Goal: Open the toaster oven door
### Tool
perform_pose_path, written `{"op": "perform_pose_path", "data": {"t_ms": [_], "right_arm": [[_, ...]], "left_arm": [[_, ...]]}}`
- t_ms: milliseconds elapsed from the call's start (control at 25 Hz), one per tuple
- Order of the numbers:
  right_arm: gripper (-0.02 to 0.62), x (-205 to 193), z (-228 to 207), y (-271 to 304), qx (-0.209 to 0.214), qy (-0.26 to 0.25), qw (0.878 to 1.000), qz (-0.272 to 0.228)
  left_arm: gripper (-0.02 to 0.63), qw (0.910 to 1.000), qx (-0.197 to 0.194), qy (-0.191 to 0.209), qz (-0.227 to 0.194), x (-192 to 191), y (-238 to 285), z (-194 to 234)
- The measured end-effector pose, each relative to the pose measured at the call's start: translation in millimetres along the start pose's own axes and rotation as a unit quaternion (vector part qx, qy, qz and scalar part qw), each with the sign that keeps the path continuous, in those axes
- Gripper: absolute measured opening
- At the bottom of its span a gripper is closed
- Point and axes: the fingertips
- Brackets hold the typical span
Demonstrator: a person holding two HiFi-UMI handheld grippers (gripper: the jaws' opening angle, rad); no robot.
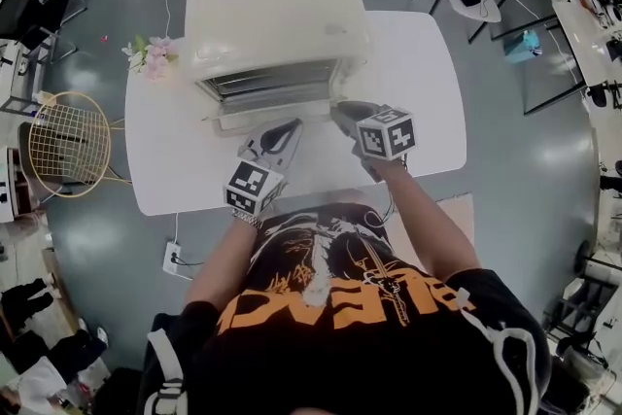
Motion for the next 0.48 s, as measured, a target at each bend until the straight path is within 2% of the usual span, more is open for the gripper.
{"op": "perform_pose_path", "data": {"t_ms": [480], "right_arm": [[0.079,-77.0,-10.7,0.5,-0.009,0.012,0.998,0.055]], "left_arm": [[0.023,0.9926,-0.066,-0.008,0.102,-84.3,7.1,-47.2]]}}
Point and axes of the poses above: the fingertips, and each gripper's own axes: y forward along the fingers, z to its left, x out of its top, and after that the axes turned 13 degrees about y, right-handed
